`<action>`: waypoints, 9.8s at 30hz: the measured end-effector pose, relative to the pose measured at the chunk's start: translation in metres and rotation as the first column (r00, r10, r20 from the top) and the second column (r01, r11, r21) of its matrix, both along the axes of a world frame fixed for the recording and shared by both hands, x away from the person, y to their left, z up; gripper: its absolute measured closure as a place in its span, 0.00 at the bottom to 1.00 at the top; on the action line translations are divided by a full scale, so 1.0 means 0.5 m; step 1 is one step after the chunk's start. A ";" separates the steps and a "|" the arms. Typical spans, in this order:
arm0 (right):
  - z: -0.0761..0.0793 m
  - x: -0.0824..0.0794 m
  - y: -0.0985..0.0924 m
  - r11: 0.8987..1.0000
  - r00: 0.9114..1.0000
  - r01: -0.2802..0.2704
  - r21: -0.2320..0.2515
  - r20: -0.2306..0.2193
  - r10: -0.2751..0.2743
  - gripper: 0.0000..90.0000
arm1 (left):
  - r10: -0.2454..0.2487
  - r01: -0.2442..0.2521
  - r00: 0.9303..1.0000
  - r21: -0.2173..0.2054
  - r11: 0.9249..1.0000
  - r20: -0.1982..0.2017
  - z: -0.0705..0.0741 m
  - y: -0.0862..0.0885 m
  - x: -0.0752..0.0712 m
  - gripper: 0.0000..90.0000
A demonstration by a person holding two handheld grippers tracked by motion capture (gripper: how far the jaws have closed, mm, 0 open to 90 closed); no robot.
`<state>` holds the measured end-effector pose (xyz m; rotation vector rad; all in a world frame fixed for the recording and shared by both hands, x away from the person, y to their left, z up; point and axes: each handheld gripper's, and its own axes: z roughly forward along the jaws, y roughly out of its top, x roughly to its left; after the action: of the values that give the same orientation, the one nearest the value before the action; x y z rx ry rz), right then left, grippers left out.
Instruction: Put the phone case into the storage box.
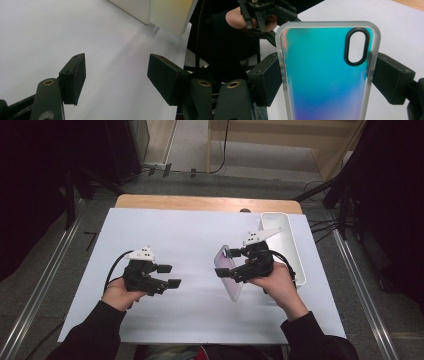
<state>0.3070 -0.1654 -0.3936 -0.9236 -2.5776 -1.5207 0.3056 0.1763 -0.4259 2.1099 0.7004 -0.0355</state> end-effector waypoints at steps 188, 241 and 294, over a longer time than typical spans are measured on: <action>0.114 0.277 -0.245 0.621 0.629 0.777 -0.100 0.099 -0.771 0.17 | 0.132 -0.126 0.990 0.111 0.986 -0.050 -0.059 0.082 -0.023 0.28; 0.012 0.313 -0.233 0.582 0.592 0.805 -0.110 0.115 -0.797 0.17 | 0.130 -0.124 0.990 0.106 0.987 -0.051 -0.059 0.082 -0.021 0.29; -0.072 0.291 -0.224 0.581 0.608 0.786 -0.211 0.092 -0.789 0.16 | 0.131 -0.125 0.990 0.107 0.986 -0.054 -0.058 0.083 -0.020 0.29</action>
<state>0.4523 -0.2772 -0.4299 -2.3535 -2.4547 -1.2586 0.2958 0.2179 -0.4550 2.1650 0.8900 0.0076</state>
